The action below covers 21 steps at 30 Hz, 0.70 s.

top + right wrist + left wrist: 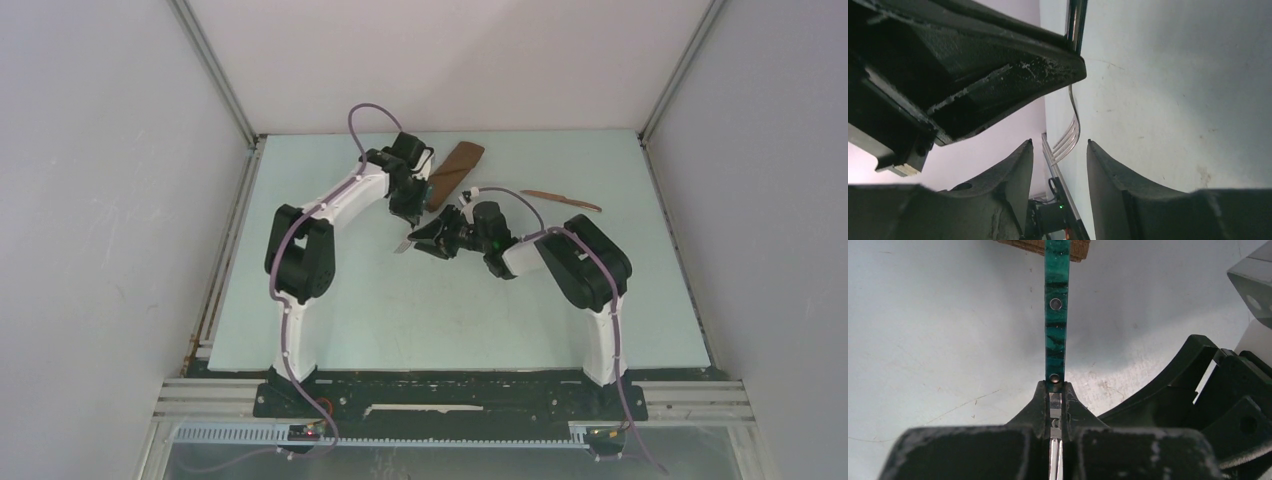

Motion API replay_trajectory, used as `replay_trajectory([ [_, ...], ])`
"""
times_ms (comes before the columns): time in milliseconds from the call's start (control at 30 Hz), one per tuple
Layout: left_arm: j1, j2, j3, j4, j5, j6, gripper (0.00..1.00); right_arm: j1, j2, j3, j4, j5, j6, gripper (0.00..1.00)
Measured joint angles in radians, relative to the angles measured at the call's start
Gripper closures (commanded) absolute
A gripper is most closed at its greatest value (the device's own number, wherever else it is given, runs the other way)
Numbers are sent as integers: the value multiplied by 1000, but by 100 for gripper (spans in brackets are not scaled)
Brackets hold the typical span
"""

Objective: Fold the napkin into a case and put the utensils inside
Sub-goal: Pass from the left arm to the right

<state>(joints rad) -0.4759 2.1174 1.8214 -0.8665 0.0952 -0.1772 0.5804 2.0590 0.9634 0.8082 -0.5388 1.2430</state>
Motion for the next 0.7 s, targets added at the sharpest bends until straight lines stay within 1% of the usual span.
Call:
replay_trajectory([
  [167, -2, -41, -58, 70, -32, -22, 100, 3, 31, 10, 42, 12, 30, 55],
  [267, -2, -42, -66, 84, -40, -24, 100, 2, 36, 10, 37, 18, 31, 56],
  [433, -2, -44, -75, 89, -40, -24, 100, 1, 36, 11, 40, 18, 21, 64],
  [700, -4, -66, -75, 89, -40, -24, 100, -5, 36, 12, 22, 8, -4, 63],
])
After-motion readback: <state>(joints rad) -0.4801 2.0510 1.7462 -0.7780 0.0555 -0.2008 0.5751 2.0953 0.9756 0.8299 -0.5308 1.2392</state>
